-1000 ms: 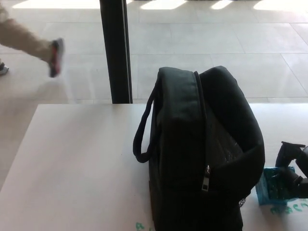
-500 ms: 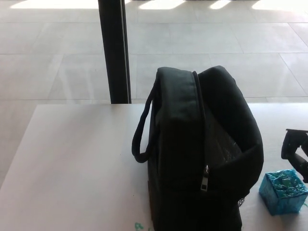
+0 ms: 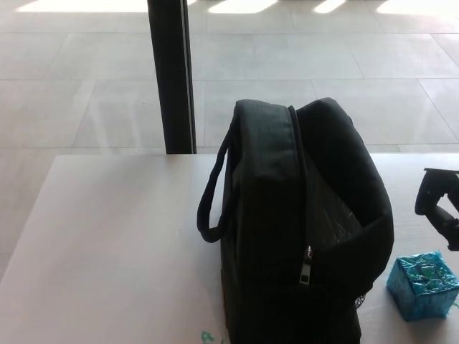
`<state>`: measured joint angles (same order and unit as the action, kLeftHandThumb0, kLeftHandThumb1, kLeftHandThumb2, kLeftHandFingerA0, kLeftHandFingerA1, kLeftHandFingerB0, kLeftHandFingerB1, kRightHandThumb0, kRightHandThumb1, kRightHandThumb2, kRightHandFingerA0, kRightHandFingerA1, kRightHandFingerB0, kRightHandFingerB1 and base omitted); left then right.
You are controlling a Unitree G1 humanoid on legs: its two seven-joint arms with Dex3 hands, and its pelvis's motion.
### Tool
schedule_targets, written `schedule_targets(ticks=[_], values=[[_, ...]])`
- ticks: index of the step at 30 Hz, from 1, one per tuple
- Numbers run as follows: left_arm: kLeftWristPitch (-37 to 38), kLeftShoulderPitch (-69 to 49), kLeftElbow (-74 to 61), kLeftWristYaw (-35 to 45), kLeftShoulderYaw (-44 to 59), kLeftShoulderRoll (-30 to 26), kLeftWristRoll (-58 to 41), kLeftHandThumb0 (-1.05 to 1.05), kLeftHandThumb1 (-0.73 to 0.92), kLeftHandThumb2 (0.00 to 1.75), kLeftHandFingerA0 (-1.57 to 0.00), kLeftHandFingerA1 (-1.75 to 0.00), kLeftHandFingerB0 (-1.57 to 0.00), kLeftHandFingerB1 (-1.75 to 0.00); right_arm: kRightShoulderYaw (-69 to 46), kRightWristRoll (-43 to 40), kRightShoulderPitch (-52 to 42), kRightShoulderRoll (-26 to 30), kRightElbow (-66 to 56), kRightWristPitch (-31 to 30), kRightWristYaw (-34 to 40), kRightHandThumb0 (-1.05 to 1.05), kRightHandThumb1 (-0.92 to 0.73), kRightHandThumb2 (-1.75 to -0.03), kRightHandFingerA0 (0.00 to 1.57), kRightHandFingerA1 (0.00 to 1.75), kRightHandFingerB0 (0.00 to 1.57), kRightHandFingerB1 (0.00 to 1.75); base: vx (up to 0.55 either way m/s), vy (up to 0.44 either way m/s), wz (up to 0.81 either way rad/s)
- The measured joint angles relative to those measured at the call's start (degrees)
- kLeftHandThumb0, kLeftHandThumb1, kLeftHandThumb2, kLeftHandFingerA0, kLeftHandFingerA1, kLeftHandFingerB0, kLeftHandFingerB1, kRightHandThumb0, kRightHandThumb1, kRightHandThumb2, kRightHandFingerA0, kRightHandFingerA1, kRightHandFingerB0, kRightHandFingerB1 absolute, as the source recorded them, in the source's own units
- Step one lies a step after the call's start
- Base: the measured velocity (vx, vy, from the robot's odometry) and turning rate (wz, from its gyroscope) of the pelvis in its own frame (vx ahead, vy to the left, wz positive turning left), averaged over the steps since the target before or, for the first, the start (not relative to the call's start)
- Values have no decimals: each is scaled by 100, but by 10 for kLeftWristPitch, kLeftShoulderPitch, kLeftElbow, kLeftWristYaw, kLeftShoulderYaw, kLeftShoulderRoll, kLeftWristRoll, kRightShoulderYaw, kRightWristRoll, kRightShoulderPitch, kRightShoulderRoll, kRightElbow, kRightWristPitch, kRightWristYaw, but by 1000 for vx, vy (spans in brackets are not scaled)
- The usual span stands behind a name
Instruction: The robot uses its right hand to pick up the cube kept on the middle of the desk and put it inside the bag next to it
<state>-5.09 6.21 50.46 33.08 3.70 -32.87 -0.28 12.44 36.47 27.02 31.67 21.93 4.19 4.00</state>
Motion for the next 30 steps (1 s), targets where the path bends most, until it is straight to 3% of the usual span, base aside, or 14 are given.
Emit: schedule_targets(ticks=[3, 4, 5, 6, 14, 15, 17, 18, 20, 21, 25, 26, 29, 30], values=[[0, 0, 1, 0, 0, 0, 0, -77, 56, 91, -25, -57, -20, -48, 2, -5, 0, -1, -15, -13, -25, -41, -72, -62, 62, 99, 29, 32, 0, 0, 0], [0, 0, 1, 1, 0, 0, 0, -74, 57, 91, -29, -58, -20, -48, 3, -6, 0, -1, -18, -16, -32, -68, -52, -90, 0, 48, 1, 23, 0, 0, 0], [0, 0, 2, 1, 0, 0, 0, -74, 57, 91, -29, -58, -20, -48, 5, -7, 0, -1, -22, -21, -40, -68, -52, -90, 0, 48, 1, 23, 0, 0, 0], [0, 0, 1, 1, 0, 0, 0, -71, 76, 61, -31, -51, -23, -38, 7, -7, 0, 0, -25, -27, -50, -79, -55, -76, 0, 0, 0, 1, 0, 0, 0], [0, 0, 0, 1, 0, 0, 0, -75, 72, 62, -36, -54, -24, -38, 23, -7, 0, 3, -42, -67, -116, -97, -61, -76, 0, 0, 0, 0, 0, 0, 0], [0, 0, 0, 1, 0, 0, 0, -74, 58, 88, -29, -57, -22, -49, 25, -7, 0, 5, -44, -72, -125, -96, -62, -75, 0, 0, 0, 0, 0, 0, 0], [0, 0, 0, 1, -1, 0, 0, -73, 76, 62, -32, -53, -21, -38, 27, -7, 0, 7, -48, -79, -138, -101, -56, -82, 0, 0, 0, 0, 0, 0, 0], [0, 0, 0, 2, -1, 0, 0, -75, 59, 93, -29, -57, -19, -48, 29, -7, 0, 10, -50, -84, -150, -100, -56, -83, 0, 0, 0, 0, 0, 0, 0], [0, 0, 0, 2, -1, 0, 0, -75, 59, 93, -33, -60, -20, -49, 31, -7, 0, 14, -55, -93, -166, -96, -63, -76, 0, 0, 0, 0, 0, 0, 0], [0, 0, 0, 2, -1, 0, 0, -73, 76, 62, -39, -56, -24, -40, 32, -8, 0, 16, -59, -98, -175, -95, -64, -75, 0, 0, 0, 0, 0, 0, 0], [0, 0, 0, 2, -3, 0, 0, -73, 78, 62, -34, -56, -23, -39, 34, -9, 0, 26, -69, -115, -207, -97, -69, -61, 0, 0, 0, 1, 0, 0, 0], [0, 0, 0, 2, -3, 0, 0, -75, 70, 60, -37, -56, -24, -38, 35, -9, 0, 26, -71, -118, -213, -102, -60, -101, 0, 24, 0, 0, 0, 0, 0], [0, 0, 0, 2, -3, 0, 0, -76, 69, 61, -35, -56, -24, -39, 35, -11, -6, 31, -87, -136, -243, -101, -62, -101, 0, 24, 0, 0, 0, 0, 0], [0, 0, 0, 2, -3, 0, 0, -76, 55, 91, -29, -60, -19, -49, 35, -11, -10, 33, -94, -141, -252, -101, -63, -101, 0, 23, 0, 0, 0, 0, 0]])
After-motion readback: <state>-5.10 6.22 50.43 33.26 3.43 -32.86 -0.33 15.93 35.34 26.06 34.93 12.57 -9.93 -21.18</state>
